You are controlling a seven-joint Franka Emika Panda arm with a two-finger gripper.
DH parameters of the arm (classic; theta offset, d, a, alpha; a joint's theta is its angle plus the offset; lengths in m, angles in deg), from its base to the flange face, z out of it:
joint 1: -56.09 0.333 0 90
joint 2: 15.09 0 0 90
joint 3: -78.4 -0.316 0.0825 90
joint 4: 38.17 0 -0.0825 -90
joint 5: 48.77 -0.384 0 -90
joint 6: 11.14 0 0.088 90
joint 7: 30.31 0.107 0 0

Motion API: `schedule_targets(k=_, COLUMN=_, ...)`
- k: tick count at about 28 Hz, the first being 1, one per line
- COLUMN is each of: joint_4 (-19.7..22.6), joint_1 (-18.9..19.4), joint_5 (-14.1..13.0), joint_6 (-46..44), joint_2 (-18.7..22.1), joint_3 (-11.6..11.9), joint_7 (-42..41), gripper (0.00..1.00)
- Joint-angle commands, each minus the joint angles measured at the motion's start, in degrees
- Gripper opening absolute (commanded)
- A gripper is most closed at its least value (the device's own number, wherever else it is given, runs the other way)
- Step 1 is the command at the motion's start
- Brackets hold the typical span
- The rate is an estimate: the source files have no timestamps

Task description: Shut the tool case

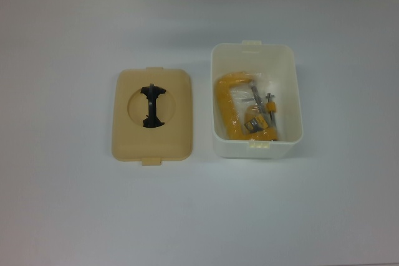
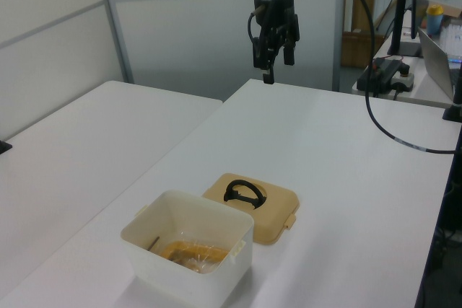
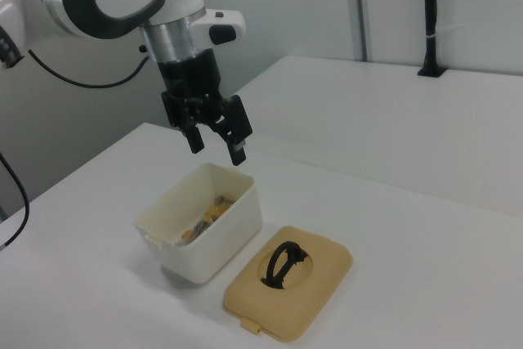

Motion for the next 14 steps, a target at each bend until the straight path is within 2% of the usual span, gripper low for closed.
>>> schedule_targets(k=1, joint_4=1.49, joint_1=0.00, joint_5=-0.50, joint_6=0.64, joint_2=0.98, joint_3=0.03, joint_7=-1.27, gripper=1.00)
schedule_targets(k=12, joint_4=2.01, joint_1=0.00, joint_5=-0.86, joint_6=0.82, joint_2=0.45, joint_3=-0.24, joint_7=-1.26, gripper=1.00)
schedule_targets(k=14, joint_4=2.01, joint_1=-0.09, joint_5=-0.86, joint_6=1.69, joint_2=-1.48, joint_3=-0.32, joint_7=-1.26, gripper=1.00)
